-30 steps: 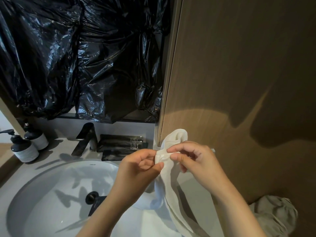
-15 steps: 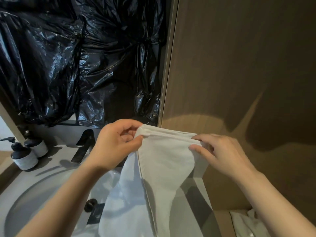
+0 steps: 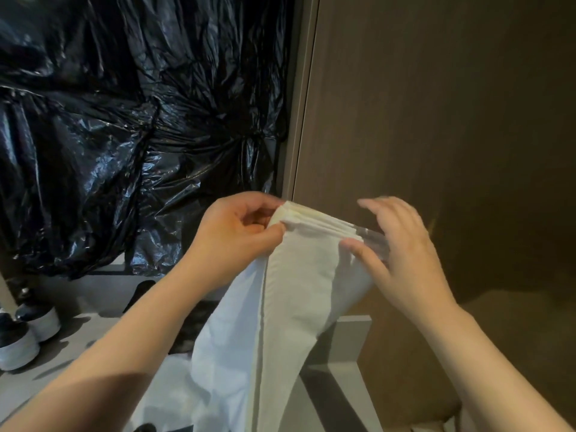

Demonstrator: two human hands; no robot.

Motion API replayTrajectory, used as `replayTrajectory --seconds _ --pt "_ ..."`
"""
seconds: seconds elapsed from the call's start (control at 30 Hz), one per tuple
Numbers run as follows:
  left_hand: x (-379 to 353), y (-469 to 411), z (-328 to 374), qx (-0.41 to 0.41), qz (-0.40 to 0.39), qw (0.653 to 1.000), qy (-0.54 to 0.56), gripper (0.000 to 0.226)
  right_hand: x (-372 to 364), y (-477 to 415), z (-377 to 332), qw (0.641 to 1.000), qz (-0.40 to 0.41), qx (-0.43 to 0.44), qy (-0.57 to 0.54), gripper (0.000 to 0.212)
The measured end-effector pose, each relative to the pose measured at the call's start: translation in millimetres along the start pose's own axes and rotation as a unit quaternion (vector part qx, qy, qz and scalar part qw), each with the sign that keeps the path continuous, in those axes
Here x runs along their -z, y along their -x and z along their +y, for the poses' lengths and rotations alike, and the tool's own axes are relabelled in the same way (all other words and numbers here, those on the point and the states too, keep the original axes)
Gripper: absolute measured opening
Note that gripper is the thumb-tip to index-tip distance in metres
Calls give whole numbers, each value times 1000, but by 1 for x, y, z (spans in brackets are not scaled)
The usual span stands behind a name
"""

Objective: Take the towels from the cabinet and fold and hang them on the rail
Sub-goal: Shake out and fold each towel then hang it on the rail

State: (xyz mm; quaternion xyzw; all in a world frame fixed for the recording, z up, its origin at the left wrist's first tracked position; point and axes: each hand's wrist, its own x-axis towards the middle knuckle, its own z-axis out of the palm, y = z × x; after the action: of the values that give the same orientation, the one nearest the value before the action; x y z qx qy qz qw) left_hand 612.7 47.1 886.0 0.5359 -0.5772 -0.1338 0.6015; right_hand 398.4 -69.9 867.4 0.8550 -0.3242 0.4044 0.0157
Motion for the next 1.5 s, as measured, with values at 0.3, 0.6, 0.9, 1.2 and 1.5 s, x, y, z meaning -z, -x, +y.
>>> replayTrajectory --seconds 0.3,0.6,0.9,1.2,1.5 --pt "10 -6 23 -59 -7 998 16 25 -3 -19 -43 996 42 66 -42 34" --pt "35 45 -50 98 -133 986 -19 40 -6 -14 -73 992 -74 63 -86 30" --pt "23 72 -98 75 -91 990 -75 46 1 -1 -75 987 -63 -5 -146 33" --pt "25 67 -59 16 -109 985 -129 41 -5 41 -41 952 -19 -164 -259 40" --pt "-18 87 -32 99 -238 938 -234 26 -2 125 3 880 -78 -316 -347 46"
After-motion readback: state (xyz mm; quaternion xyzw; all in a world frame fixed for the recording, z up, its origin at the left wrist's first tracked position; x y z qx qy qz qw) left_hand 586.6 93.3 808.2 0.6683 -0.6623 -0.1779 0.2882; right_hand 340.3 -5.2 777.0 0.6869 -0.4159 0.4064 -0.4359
